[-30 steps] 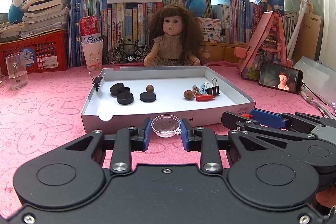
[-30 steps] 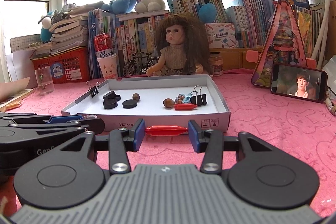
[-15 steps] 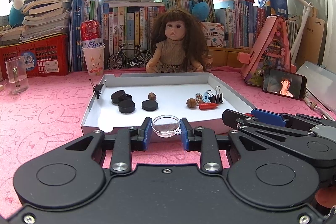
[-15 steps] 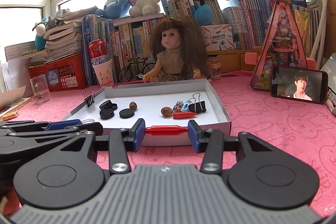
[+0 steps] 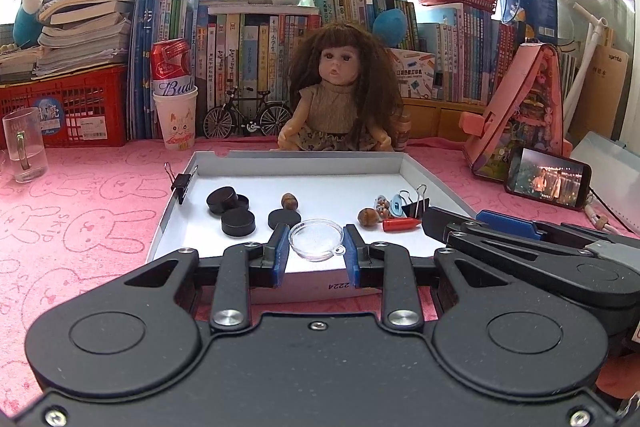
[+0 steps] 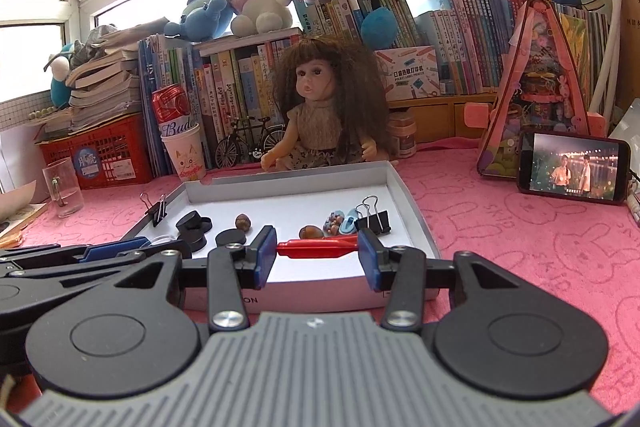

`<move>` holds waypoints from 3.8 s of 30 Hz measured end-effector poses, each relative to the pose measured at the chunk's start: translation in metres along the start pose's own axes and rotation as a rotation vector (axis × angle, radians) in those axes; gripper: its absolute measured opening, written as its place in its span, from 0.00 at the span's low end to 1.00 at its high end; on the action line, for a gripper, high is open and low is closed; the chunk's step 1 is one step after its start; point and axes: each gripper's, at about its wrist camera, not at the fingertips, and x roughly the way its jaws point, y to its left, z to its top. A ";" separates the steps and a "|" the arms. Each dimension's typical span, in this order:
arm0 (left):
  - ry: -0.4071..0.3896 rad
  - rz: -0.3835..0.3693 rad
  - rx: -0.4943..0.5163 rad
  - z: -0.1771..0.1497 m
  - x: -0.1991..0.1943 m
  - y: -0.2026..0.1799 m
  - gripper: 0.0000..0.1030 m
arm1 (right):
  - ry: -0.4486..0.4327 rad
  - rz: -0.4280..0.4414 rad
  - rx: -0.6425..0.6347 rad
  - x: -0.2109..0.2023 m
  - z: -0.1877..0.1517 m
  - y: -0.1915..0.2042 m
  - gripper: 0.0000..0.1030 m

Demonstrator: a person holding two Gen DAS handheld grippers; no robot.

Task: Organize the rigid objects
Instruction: 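Carry the clear cup in the left tool and the marker in the right tool over the tray, then open the left tool to drop the clear cup while the right tool releases the marker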

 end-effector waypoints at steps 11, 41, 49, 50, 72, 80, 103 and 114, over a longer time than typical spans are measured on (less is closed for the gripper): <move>0.014 0.008 -0.005 0.013 0.020 0.001 0.26 | 0.016 -0.009 -0.001 0.019 0.012 -0.002 0.48; 0.162 0.072 -0.120 0.020 0.094 0.061 0.26 | 0.117 -0.052 0.004 0.073 0.023 -0.016 0.48; 0.187 0.081 -0.098 0.017 0.102 0.059 0.26 | 0.188 -0.023 0.013 0.086 0.024 -0.019 0.48; 0.195 0.081 -0.091 0.017 0.104 0.059 0.26 | 0.208 -0.007 0.031 0.089 0.027 -0.023 0.48; 0.217 0.093 -0.050 0.022 0.136 0.059 0.26 | 0.352 0.006 0.006 0.124 0.030 -0.035 0.48; 0.204 0.128 -0.039 0.024 0.146 0.059 0.26 | 0.322 -0.034 -0.034 0.134 0.028 -0.028 0.48; 0.198 0.146 -0.017 0.023 0.143 0.054 0.41 | 0.274 -0.062 -0.088 0.131 0.018 -0.017 0.69; 0.200 0.145 -0.012 0.022 0.130 0.050 0.68 | 0.280 -0.044 -0.047 0.122 0.018 -0.015 0.82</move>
